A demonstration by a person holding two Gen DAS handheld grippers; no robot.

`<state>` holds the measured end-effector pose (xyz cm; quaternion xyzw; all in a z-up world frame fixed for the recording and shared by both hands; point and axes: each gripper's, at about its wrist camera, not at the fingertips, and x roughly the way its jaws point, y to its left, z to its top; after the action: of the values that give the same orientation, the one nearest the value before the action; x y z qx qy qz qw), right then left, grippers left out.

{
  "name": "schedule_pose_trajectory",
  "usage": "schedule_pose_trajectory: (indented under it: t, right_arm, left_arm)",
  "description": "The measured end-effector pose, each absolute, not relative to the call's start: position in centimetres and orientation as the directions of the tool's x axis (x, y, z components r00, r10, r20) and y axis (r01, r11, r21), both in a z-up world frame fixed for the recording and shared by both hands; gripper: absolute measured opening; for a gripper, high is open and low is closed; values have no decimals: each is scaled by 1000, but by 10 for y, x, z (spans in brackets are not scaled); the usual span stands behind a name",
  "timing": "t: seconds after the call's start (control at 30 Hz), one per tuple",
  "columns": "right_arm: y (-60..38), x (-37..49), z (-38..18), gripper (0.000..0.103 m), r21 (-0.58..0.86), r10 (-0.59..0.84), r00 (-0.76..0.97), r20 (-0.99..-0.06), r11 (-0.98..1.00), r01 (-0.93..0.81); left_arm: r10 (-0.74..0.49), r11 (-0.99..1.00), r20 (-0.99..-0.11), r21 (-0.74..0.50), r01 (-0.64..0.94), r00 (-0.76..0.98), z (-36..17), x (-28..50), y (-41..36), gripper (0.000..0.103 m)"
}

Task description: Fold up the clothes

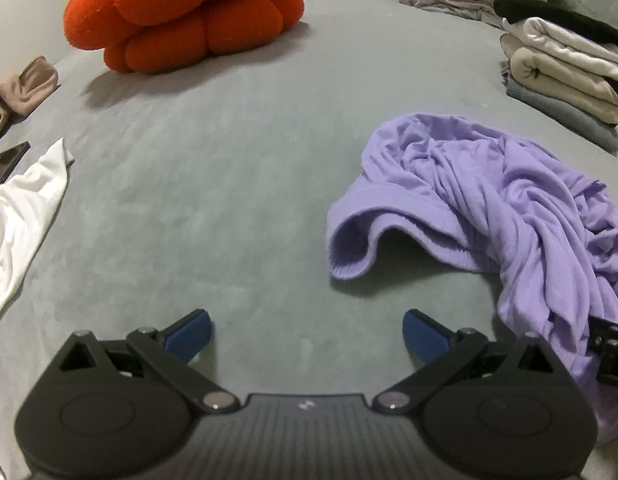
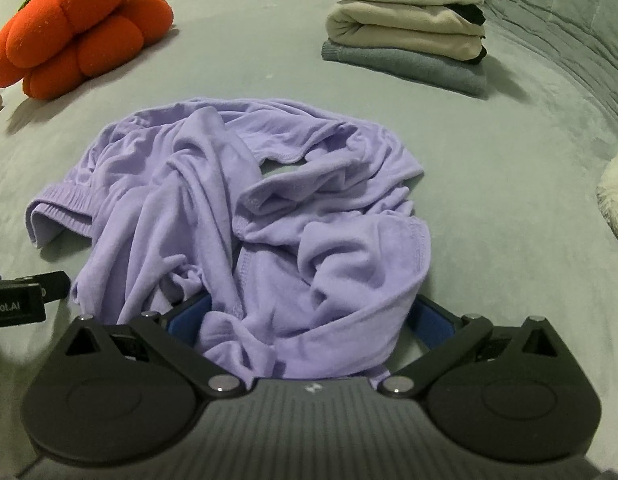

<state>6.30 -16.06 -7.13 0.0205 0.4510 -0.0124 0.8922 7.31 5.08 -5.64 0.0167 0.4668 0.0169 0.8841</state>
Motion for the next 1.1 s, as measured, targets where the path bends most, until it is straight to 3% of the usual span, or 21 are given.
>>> schedule_pose_trajectory:
  t: [0.3,0.7,0.97,1.1]
  right_arm:
    - [-162,70,-71,103,32,6,559,-829,999,37]
    - [-183,72,-55,103,133,104,530,-842,991,17]
    - [-178,57,-32,83,318,299,552,-778,946,-64]
    - [-150,47,-25,77,316,361,543,-758,932,-178]
  left_arm:
    - [-184,983,-803,-159,94,566,-41,77,67,101]
    - [-346,921,-755,-386,48,557,-40,93,76,71]
    - [-435,806,-698,-583,-100,568,-50,102,91,54]
    - [-414,776,-694,-607,-170,589,-56,104,94,35]
